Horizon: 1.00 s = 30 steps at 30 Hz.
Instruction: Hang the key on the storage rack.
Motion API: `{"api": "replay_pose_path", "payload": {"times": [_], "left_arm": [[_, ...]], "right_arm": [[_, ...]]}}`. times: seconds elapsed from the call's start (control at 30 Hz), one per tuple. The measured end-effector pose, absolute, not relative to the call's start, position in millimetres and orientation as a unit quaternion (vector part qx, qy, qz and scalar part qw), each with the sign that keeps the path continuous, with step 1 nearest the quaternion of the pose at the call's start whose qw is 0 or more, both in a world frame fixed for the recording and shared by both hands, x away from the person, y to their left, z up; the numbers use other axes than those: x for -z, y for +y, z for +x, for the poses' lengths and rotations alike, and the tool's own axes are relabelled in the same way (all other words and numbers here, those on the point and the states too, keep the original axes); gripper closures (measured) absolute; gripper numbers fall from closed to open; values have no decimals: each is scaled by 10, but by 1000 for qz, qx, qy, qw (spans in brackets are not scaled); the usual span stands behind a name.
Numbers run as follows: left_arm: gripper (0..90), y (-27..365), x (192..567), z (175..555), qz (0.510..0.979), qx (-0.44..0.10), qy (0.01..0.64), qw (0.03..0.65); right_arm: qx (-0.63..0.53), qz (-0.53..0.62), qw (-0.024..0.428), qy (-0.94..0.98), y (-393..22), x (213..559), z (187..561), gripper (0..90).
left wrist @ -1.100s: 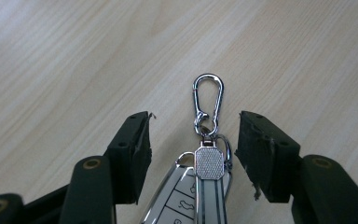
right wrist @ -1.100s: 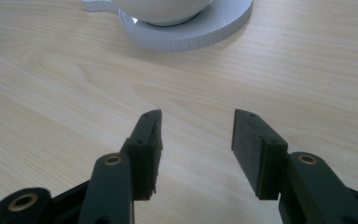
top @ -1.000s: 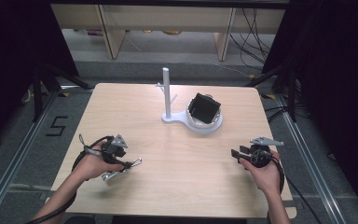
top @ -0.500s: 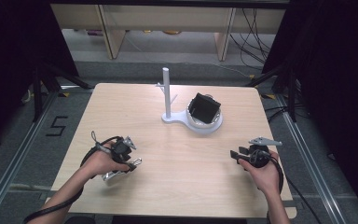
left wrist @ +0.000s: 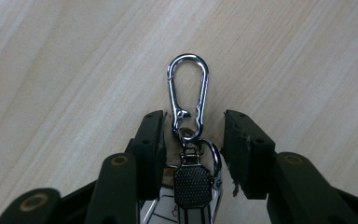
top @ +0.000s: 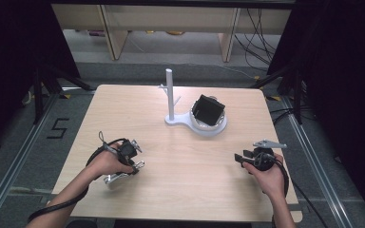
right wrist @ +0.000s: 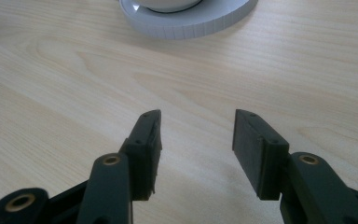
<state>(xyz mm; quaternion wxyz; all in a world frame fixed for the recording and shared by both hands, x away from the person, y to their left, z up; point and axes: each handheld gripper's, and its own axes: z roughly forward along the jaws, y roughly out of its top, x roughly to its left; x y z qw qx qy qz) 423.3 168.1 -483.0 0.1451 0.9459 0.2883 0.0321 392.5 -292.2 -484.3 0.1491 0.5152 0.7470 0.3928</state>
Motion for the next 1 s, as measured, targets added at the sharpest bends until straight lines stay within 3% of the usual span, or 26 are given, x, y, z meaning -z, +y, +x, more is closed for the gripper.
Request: {"api": "replay_pose_path", "payload": {"times": [0.57,1.0], "left_arm": [[627,1594,4787,4400,958,7,273,83],[743,1460,4783,4390,966,-7,256,39]], "right_arm": [[-381,518,136,753,-2926,4866,3931,524],[-388,516,136,752,-2914,4882,3935,523]]}}
